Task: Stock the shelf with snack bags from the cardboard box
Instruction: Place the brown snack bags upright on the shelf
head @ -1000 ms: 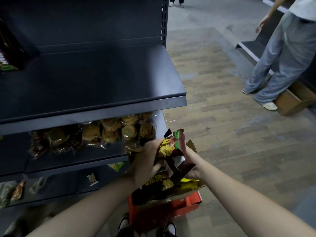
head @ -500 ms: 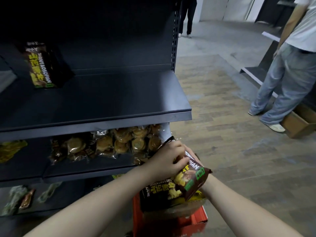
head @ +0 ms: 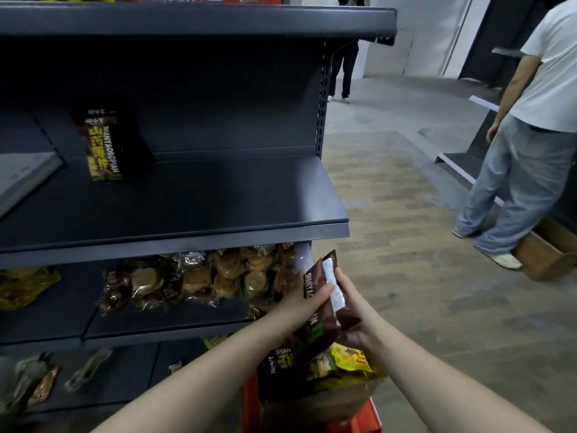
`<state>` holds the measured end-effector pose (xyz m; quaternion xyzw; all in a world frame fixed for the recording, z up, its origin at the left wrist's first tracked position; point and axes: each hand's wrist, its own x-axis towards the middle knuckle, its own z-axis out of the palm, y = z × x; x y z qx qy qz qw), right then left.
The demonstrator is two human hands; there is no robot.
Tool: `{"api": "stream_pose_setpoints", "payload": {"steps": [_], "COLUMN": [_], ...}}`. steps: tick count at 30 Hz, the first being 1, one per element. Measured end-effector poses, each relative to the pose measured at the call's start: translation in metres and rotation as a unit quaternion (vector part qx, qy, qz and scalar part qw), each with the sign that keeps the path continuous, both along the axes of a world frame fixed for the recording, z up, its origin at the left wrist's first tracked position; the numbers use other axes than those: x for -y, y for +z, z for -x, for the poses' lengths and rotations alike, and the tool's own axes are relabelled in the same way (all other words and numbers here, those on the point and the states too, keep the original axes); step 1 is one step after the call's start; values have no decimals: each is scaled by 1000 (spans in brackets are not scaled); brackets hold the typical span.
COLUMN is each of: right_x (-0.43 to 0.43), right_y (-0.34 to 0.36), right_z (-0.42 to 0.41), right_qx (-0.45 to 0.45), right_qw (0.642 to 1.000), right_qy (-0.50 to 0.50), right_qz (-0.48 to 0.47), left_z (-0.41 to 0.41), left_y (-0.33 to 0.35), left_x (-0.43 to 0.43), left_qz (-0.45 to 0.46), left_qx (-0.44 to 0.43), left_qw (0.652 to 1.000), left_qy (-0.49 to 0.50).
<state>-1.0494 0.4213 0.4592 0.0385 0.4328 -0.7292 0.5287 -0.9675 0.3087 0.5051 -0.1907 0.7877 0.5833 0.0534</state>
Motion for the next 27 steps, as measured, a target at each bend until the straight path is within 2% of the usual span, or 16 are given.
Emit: {"api": "stream_pose_setpoints", "payload": {"steps": [5, 7, 9, 10, 13, 15, 18, 21, 24, 27], "right_x": [18, 33, 52, 56, 60, 63, 83, 101, 114, 123], "right_y": [9, 31, 61, 70, 66, 69, 78, 95, 109, 129], "right_z": [-11, -26, -38, -44, -47, -52, -57, -57, -57, -57], "right_qx": [-56, -127, -161, -175, -306, -365, -413, -452, -463, -472], "right_qw": [992, 978, 970, 967, 941, 926, 907, 888, 882, 875], "right_qy": [80, 120, 109, 111, 106, 68, 67, 64, 72, 90], "right_qz": [-81, -111, -148, -145, -97, -68, -46, -50, -47, -56], "left_z": [-11, 2, -2, -3, -14, -27, -40, -53, -62, -64], "left_y": [-1, -8, -9, -11, -4, 10, 34, 51, 68, 84], "left_x": [23, 14, 5, 3, 24, 41, 51, 63, 74, 89], "left_qz": [-161, -189, -201, -220, -237, -213, -153, -107, -16, -11], "left_qx": [-10, 3, 16, -1, -81, -162, -219, -286, -307, -307], "left_qw": [985, 972, 959, 951, 933, 924, 928, 915, 921, 925], "left_qy": [58, 141, 197, 219, 257, 272, 261, 262, 239, 225]}}
